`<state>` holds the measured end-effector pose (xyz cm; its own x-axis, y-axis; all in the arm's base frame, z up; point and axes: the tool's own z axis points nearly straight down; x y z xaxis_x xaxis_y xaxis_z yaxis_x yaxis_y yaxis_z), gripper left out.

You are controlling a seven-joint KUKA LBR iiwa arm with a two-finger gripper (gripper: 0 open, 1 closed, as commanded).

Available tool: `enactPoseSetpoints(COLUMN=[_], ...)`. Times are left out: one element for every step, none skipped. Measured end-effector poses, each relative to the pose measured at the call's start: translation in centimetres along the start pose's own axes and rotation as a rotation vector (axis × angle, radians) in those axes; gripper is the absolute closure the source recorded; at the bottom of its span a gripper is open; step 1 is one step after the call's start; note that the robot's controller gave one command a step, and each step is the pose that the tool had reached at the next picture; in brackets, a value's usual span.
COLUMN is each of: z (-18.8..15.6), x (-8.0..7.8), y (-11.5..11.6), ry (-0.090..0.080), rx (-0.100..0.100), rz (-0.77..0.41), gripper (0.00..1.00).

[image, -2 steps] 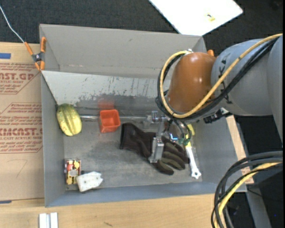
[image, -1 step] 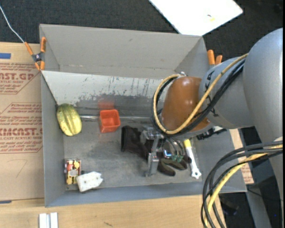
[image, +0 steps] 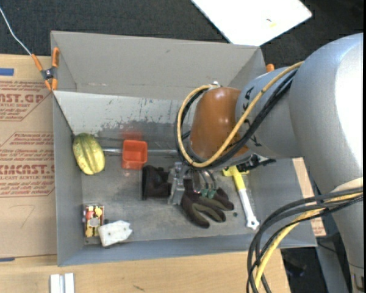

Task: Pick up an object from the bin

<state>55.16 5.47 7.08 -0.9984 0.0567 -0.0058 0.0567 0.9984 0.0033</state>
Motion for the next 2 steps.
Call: enactPoseSetpoints(z=[0.0, 0.0], x=[0.0, 0.0], y=[0.0, -0.01], ry=[0.0, 0.0], rx=[0.0, 0.0], rz=[0.0, 0.001], gripper=[1.0, 1.0])
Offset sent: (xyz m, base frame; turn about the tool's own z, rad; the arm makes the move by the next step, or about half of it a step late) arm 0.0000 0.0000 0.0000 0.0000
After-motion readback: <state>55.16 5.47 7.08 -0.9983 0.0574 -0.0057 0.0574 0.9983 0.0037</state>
